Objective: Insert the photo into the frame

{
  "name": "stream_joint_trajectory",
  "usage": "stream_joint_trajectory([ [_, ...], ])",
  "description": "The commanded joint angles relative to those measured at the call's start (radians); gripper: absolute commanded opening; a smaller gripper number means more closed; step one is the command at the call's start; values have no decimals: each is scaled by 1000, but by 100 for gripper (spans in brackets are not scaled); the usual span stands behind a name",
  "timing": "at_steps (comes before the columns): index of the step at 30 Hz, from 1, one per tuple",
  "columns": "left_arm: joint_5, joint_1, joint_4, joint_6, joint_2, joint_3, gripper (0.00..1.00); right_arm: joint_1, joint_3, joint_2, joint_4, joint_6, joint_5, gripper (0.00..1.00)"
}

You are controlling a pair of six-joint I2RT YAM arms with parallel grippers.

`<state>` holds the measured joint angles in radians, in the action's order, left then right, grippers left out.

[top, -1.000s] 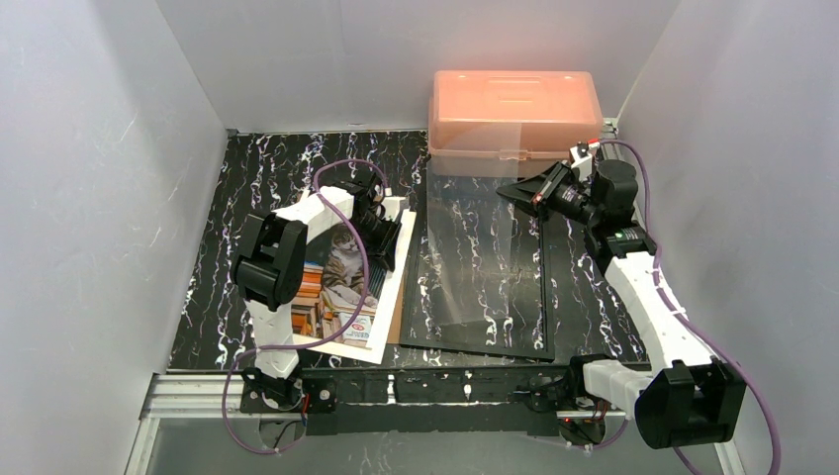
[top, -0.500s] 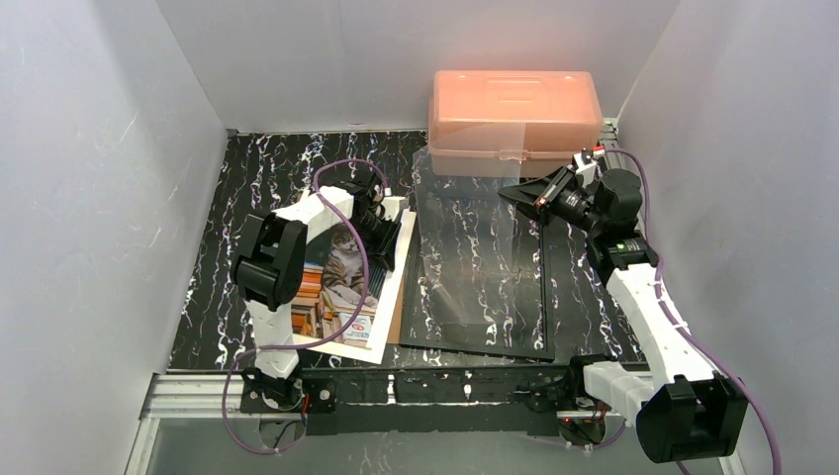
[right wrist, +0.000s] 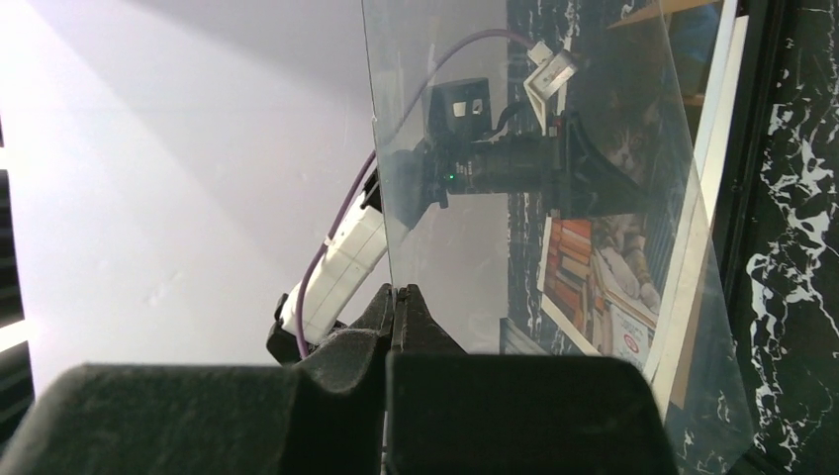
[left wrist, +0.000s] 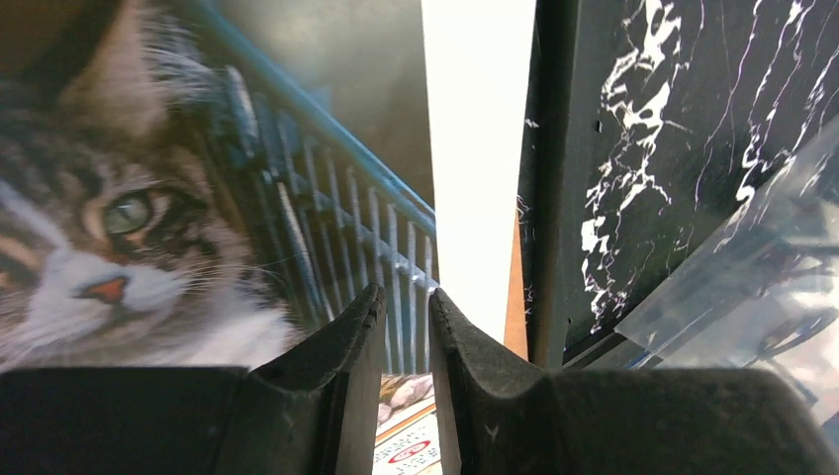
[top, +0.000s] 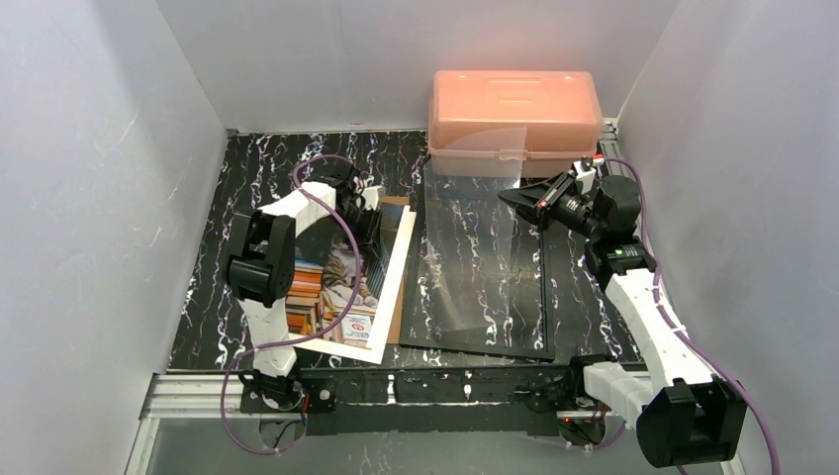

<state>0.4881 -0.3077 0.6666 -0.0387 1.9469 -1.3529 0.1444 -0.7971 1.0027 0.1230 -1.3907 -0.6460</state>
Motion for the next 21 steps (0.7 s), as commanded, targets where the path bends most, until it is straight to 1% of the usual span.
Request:
stream_joint_trajectory([
  [1, 40, 28, -19, -46, -47, -15, 22, 2, -59, -22, 108, -59, -9, 1],
  [7, 19, 49, -32, -59, -58, -9, 22, 4, -27, -19, 206, -156, 3, 1],
  [11, 18, 55, -32, -59, -53, -3, 22, 12, -83, -7, 185, -149, 11, 1],
  [14, 22, 55, -36, -66, -54, -3, 22, 24, -88, 4, 186, -151, 20, 1],
  [18, 21, 55, -36, -66, -56, -5, 23, 73, -72, 36, 243, -175, 46, 1],
  [21, 13, 55, -33, -61, -56, -4, 23, 132, -80, 67, 252, -171, 83, 1],
])
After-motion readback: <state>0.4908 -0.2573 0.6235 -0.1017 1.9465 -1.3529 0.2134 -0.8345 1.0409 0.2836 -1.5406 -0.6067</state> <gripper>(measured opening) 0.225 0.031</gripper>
